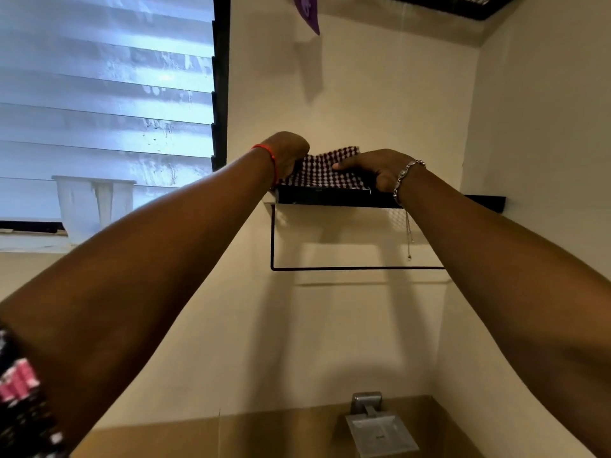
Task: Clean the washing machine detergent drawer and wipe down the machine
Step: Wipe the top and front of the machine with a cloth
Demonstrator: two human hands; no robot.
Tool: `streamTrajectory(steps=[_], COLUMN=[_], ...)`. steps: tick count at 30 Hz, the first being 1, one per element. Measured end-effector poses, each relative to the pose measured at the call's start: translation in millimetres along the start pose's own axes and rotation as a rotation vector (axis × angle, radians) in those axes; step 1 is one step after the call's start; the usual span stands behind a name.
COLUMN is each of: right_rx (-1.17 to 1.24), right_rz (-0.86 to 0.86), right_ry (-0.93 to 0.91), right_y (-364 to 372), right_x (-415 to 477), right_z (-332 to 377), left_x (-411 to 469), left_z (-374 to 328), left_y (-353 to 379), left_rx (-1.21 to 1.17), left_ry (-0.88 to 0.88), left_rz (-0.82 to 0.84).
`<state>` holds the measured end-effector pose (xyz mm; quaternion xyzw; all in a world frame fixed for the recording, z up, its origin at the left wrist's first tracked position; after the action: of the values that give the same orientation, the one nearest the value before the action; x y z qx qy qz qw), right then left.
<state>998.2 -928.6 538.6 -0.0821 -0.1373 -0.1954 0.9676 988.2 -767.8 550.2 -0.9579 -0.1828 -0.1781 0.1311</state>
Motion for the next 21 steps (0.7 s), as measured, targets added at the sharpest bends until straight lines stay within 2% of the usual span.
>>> streamTrajectory(steps=[3, 11, 16, 21], right_rx=[0.184, 0.461, 0.441, 0.413], right_rz=[-0.026, -0.015, 0.128, 0.241], right_ry=[-0.02, -0.182, -0.099, 0.072], right_y=[-9, -30, -34, -36], right_x=[-5, -51, -98, -165], right_z=[5, 48, 47, 8], left_x=[1, -34, -66, -131], left_z=[-4, -40, -31, 9], left_y=[-2, -47, -78, -103], left_rx=[-0.175, -0.424, -0.454, -0.45], left_ry=[-0.054, 0.053, -0.01, -0.166], left_rz=[-0.018, -0.044, 0.035, 0.122])
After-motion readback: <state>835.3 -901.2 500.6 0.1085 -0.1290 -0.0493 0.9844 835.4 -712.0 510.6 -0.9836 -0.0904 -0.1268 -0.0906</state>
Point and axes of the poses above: each hand's wrist, its own x-axis towards the middle knuckle, its own y-axis out of the palm, z = x × y, the point moved 7 cm from there along x, towards the middle knuckle, and after that the axes turned 14 degrees about -z, right-handed, at the moved point
